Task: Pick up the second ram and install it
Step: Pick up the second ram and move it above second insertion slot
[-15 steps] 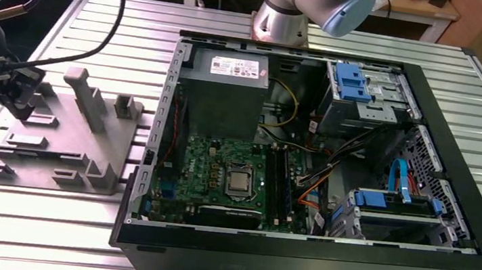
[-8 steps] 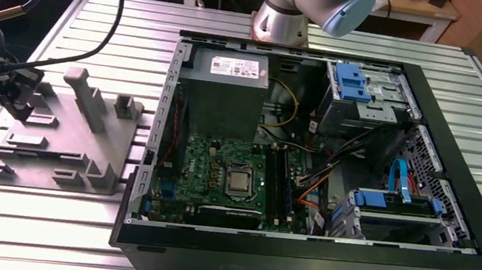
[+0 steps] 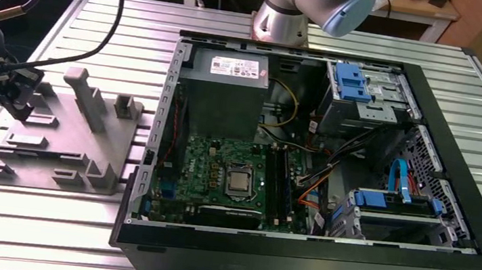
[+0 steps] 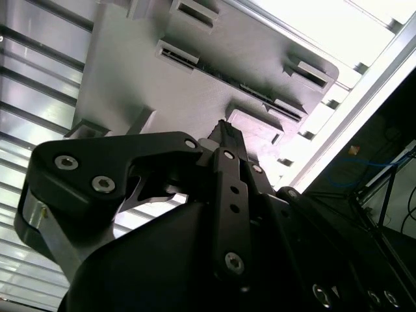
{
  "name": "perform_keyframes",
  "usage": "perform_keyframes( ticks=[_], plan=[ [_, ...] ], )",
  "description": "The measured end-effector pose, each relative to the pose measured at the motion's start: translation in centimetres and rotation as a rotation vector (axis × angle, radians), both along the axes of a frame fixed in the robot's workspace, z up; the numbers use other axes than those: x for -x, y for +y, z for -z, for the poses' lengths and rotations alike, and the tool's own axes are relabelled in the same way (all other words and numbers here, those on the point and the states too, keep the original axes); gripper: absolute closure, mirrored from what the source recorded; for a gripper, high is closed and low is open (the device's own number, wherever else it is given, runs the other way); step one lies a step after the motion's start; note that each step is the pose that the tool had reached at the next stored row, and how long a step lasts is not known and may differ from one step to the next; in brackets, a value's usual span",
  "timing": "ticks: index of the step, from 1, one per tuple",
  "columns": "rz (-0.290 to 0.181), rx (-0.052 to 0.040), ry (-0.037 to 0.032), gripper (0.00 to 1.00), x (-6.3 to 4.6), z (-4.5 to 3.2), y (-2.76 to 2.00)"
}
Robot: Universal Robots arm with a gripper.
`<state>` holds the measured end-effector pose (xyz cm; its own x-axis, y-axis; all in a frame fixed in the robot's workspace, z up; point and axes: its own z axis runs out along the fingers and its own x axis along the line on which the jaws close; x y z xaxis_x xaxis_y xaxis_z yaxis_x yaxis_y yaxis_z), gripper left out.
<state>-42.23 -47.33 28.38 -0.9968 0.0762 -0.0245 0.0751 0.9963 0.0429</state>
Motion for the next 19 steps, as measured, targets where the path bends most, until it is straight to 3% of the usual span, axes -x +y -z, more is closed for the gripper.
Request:
perform_keyframes(
  ticks=[10,19],
  plan=[
    [-0.048,-0.0004,-0.0001,0.93,-0.01,0.07,-0.05],
    [-0.167,0.0002,0.0001,0.93,-0.01,0.23,-0.06]
  ],
)
